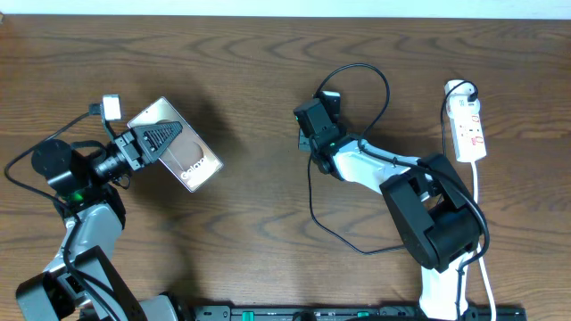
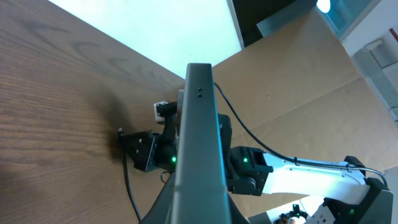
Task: Plug charger to phone and switch on socket
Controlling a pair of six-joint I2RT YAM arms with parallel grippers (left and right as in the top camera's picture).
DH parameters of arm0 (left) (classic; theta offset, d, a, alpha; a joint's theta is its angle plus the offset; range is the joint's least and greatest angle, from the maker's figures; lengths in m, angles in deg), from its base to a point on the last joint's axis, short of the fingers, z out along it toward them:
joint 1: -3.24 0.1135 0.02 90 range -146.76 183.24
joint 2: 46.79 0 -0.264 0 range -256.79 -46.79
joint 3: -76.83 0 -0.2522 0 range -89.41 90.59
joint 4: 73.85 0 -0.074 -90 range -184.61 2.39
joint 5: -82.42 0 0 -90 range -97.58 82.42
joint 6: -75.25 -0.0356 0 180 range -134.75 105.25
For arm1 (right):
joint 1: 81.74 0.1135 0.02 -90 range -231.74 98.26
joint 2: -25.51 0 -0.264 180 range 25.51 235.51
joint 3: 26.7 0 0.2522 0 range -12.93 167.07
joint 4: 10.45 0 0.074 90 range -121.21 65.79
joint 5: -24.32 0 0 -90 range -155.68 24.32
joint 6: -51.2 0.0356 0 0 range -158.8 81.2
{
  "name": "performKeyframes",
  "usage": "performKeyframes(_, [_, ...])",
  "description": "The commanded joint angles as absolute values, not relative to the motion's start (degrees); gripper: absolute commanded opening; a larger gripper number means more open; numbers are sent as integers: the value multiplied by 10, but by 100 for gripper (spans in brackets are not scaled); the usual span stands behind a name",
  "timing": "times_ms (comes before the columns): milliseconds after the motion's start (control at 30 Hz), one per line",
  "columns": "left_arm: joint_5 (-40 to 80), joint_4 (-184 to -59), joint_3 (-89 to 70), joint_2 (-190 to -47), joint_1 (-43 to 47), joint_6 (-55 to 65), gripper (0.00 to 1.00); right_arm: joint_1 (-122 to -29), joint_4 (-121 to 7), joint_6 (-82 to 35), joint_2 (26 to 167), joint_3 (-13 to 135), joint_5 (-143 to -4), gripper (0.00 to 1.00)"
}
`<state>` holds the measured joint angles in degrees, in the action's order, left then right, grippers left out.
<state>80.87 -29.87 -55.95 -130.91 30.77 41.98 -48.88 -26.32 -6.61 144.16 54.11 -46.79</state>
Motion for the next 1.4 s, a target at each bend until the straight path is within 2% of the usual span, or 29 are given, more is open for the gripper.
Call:
performKeyframes(0, [818, -292, -554, -1308, 305, 412, 7, -495, -284, -62, 1489, 516, -470, 1])
performKeyframes(200, [818, -292, -554, -1308, 305, 413, 7, -495, -314, -102, 1473, 542, -616, 1])
performKeyframes(400, [818, -292, -554, -1308, 305, 413, 7, -492, -315, -109, 1464, 549, -1022, 1])
performKeyframes(567, [818, -292, -554, -1308, 305, 412, 7, -477, -317, -222, 1464, 549, -1285, 1])
performKeyframes(667, [820, -292, -554, -1308, 305, 412, 7, -469, -316, -267, 1464, 549, -1384, 1])
performKeyframes(800, [824, -293, -554, -1308, 305, 413, 7, -464, -310, -329, 1464, 549, -1459, 1])
performKeyframes(1133, [824, -293, -554, -1308, 305, 415, 7, -463, -305, -331, 1464, 549, -1465, 1])
performKeyframes(1367, [824, -304, -554, -1308, 305, 415, 7, -462, -253, -331, 1464, 549, -1544, 1])
